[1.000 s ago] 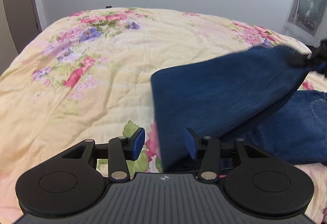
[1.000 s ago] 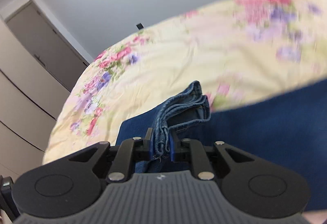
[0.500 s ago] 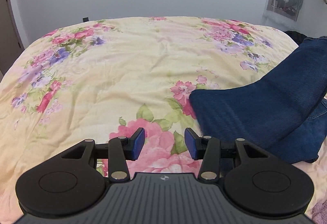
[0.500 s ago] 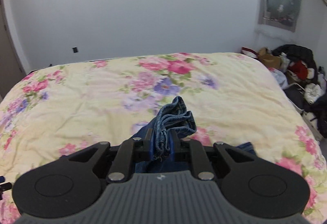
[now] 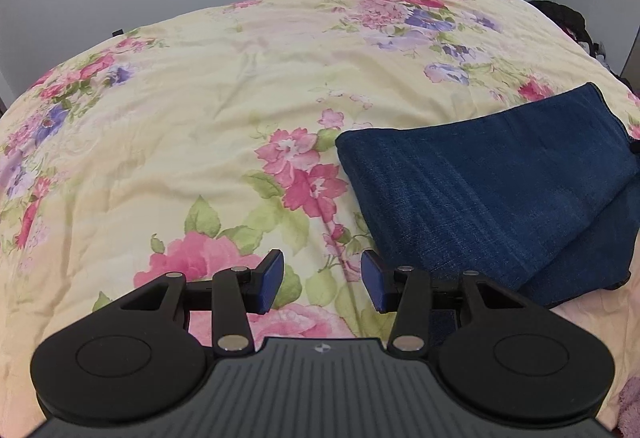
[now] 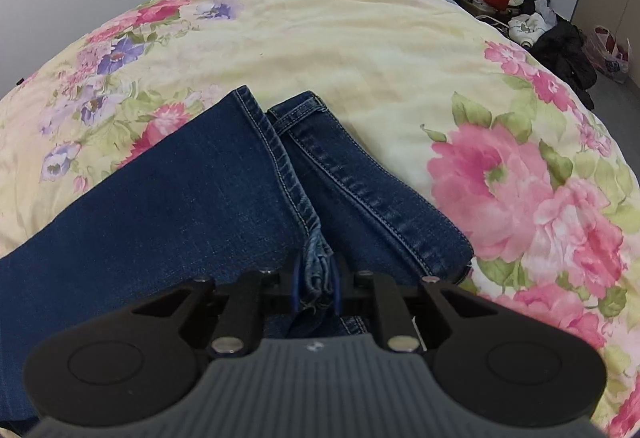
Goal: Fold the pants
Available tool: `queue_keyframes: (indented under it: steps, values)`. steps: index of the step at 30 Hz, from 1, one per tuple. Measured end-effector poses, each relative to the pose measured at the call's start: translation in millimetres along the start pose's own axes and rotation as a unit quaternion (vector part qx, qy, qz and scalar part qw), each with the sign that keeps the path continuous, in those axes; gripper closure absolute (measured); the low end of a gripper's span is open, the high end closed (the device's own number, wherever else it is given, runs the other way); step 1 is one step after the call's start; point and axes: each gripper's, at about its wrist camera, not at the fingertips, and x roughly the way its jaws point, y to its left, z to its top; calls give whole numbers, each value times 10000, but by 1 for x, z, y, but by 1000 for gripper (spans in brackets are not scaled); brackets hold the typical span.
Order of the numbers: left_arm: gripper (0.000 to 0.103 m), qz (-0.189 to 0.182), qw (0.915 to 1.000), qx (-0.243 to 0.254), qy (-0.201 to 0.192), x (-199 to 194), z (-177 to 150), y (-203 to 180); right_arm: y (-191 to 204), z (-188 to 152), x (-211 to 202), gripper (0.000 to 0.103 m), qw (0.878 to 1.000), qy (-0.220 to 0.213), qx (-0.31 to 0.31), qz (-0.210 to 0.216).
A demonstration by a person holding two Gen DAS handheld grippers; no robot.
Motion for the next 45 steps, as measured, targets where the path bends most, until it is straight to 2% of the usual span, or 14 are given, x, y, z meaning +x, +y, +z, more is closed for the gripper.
queue_keyframes:
  steps: [7,12,14,18,22,24,27,30,33,37,39,41,43,45]
  values:
    - [50,-103,9998,160,10,22,11,-24,24,13,-21,93,9961,19,-862,-161]
    - [50,-171,9998,38,-37,39,22,-39,39,37,-40,93,9956,69,-926,-111]
    - [50,-170,9998,-47,-130,43,27,-43,47,52,-55,93,9964,-33,-836,122]
    - [50,-274,9988,-316,-257,49,36,-46,61,79,-101,93,9911,-594,-783,900]
    - [50,-320,9984,-364,-296,59,41,-52,43,84,-128,93,9854,-920,-669,1264]
    - [51,-282,9989,-305,-198,68,41,-56,20,78,-110,93,9881,-908,-579,1101]
    - [56,-270,9994,-186,-80,80,37,-65,-27,55,-46,93,9971,-219,9,727]
    - [57,-202,9998,9,-11,86,35,-74,-61,22,4,94,9957,109,463,796]
    - [57,-96,9999,58,-86,85,38,-75,-57,13,6,94,9966,-125,214,784]
    - [58,-94,9996,-114,-224,83,47,-69,-51,16,-27,95,9949,-634,69,777]
    - [61,-69,9997,-114,-219,87,51,-69,-49,17,-31,95,9952,-785,-124,564]
    - [62,-64,9994,-182,-272,89,55,-67,-52,16,-19,95,9972,-655,-102,347]
    - [63,-80,9992,-224,-322,89,57,-64,-58,13,-3,94,9982,-457,29,394]
    - [68,-38,9992,-163,-359,88,59,-62,-55,7,7,93,9986,-353,-223,326]
